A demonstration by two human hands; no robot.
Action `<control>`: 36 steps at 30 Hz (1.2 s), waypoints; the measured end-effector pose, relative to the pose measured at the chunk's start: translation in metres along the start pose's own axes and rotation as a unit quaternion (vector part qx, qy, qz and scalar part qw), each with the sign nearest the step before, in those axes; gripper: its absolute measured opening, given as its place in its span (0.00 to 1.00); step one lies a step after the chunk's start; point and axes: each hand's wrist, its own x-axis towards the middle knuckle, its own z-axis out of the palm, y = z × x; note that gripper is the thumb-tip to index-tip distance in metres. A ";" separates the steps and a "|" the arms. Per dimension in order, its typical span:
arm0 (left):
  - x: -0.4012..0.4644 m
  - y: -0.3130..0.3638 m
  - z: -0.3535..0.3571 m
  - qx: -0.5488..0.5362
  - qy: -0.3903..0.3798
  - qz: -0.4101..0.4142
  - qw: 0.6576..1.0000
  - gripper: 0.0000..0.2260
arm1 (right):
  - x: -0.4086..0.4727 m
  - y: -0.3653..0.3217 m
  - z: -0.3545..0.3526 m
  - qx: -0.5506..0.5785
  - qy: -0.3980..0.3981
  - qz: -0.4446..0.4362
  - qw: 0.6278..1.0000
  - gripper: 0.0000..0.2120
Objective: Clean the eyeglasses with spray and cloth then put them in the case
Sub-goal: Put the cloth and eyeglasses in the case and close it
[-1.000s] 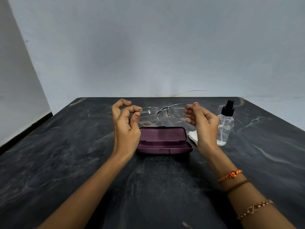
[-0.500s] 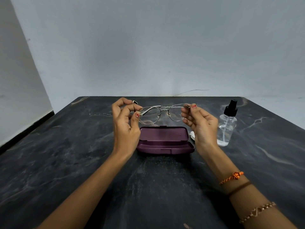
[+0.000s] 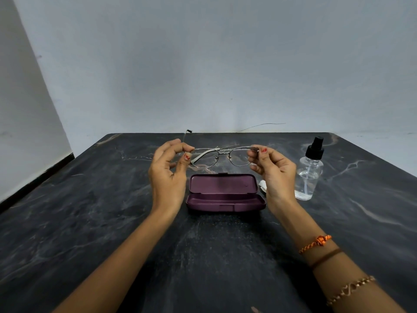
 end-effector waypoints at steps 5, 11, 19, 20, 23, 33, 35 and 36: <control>-0.001 -0.003 0.001 -0.065 0.012 -0.056 0.996 0.14 | 0.000 0.001 0.000 -0.017 0.004 -0.006 1.000 0.09; 0.001 -0.003 0.001 -0.082 0.025 -0.052 0.995 0.14 | -0.001 0.002 0.000 -0.032 -0.001 -0.008 0.999 0.09; 0.000 -0.002 0.003 -0.108 0.022 -0.051 0.993 0.11 | -0.003 0.003 0.002 -0.056 0.007 -0.016 0.998 0.08; 0.001 -0.001 0.003 -0.111 0.021 -0.051 0.992 0.12 | -0.003 0.003 0.002 -0.058 0.007 -0.013 0.998 0.08; 0.001 -0.001 0.004 -0.115 0.015 -0.049 0.992 0.13 | -0.003 0.004 0.002 -0.050 0.011 0.002 0.999 0.09; 0.004 -0.006 0.001 -0.115 -0.005 -0.059 0.992 0.11 | -0.004 0.004 0.002 -0.036 0.014 0.023 0.999 0.07; 0.006 -0.008 -0.001 -0.111 -0.018 -0.061 0.992 0.10 | -0.005 0.004 0.002 -0.043 0.021 0.020 0.999 0.07; 0.008 -0.008 -0.002 -0.110 -0.027 -0.061 0.992 0.09 | -0.005 0.003 0.002 -0.045 0.022 0.020 0.999 0.06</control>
